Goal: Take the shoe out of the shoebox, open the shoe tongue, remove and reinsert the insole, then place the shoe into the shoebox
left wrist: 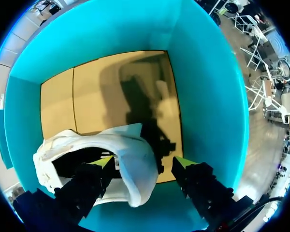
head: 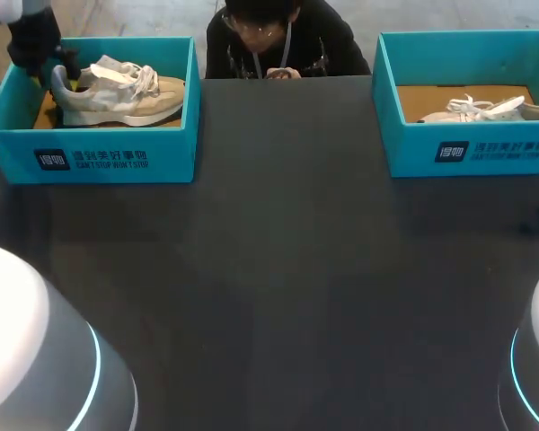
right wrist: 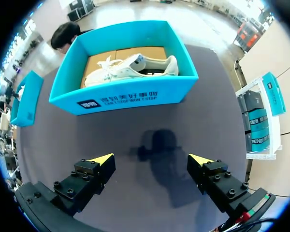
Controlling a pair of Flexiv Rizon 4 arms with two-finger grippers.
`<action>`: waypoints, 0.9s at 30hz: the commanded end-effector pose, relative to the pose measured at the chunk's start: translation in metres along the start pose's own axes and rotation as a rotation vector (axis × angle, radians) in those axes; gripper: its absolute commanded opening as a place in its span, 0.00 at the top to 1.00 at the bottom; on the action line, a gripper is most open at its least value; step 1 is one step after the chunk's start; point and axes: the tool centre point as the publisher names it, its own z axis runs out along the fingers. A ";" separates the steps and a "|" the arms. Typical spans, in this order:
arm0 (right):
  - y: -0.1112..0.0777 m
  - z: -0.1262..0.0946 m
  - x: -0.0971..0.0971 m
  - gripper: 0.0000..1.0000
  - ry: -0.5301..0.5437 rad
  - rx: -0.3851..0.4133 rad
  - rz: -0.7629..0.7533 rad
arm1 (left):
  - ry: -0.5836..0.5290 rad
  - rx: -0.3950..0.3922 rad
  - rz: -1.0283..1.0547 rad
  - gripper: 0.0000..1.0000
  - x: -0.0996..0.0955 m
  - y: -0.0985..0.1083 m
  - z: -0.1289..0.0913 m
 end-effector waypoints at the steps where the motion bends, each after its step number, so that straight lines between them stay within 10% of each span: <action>1: 0.000 0.000 0.000 0.00 0.001 0.000 -0.001 | 0.003 0.015 -0.003 0.22 0.004 0.002 0.009; 20: 0.000 0.000 0.000 0.00 0.001 0.000 -0.001 | 0.006 0.083 -0.038 0.56 0.010 -0.006 0.034; 27: 0.000 0.000 0.000 0.00 0.001 0.000 -0.001 | -0.002 0.085 -0.039 1.00 0.014 -0.006 0.024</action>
